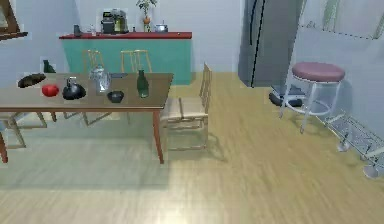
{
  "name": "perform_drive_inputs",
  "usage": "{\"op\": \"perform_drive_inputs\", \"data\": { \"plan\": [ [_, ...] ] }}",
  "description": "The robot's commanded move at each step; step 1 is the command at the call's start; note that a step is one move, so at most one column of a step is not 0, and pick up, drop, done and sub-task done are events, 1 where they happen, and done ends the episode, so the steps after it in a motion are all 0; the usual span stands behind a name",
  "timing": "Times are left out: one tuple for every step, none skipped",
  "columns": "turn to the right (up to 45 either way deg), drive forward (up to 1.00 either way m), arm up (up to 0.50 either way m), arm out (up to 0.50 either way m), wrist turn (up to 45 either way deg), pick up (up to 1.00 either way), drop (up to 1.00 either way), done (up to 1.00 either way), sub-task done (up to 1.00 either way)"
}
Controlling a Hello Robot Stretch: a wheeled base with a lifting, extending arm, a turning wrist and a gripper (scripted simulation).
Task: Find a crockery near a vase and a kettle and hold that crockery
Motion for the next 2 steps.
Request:
{"op": "perform_drive_inputs", "data": {
  "plan": [
    [-42.0,0.0,0.0,0.0,0.0,0.0,0.0,0.0,0.0],
    [-3.0,0.0,0.0,0.0,0.0,0.0,0.0,0.0,0.0]
  ]
}}
